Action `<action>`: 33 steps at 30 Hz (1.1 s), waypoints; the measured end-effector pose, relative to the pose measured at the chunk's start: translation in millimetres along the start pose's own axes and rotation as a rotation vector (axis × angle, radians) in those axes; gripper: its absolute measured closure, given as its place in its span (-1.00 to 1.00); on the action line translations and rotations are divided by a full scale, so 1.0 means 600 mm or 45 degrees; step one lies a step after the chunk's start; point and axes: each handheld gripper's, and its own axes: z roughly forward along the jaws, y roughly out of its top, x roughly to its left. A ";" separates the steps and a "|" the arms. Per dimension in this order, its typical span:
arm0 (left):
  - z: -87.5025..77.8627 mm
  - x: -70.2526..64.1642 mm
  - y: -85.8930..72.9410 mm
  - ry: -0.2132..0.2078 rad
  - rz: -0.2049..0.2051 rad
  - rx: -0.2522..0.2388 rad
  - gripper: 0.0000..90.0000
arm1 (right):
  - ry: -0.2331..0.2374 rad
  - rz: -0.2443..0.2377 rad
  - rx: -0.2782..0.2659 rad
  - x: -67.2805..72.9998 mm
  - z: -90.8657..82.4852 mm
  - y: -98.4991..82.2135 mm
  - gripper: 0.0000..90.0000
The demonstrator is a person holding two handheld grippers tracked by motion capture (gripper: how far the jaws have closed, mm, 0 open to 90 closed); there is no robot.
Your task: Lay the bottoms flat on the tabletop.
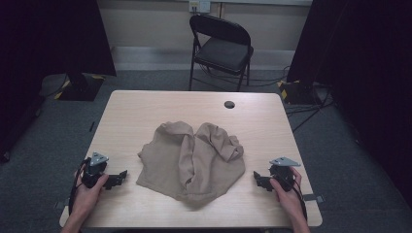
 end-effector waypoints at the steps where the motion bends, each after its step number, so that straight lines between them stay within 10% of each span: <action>1: 0.000 0.000 0.000 -0.001 0.000 0.000 -0.89 | 0.000 0.000 0.000 0.000 0.000 0.000 -0.70; 22: 0.003 0.003 0.002 -0.029 0.016 0.015 -0.97 | 0.000 -0.006 0.017 0.001 -0.001 0.003 -0.66; 33: 0.003 0.003 0.002 -0.029 0.016 0.015 -0.97 | 0.158 -0.050 -0.010 0.020 -0.013 0.028 -0.67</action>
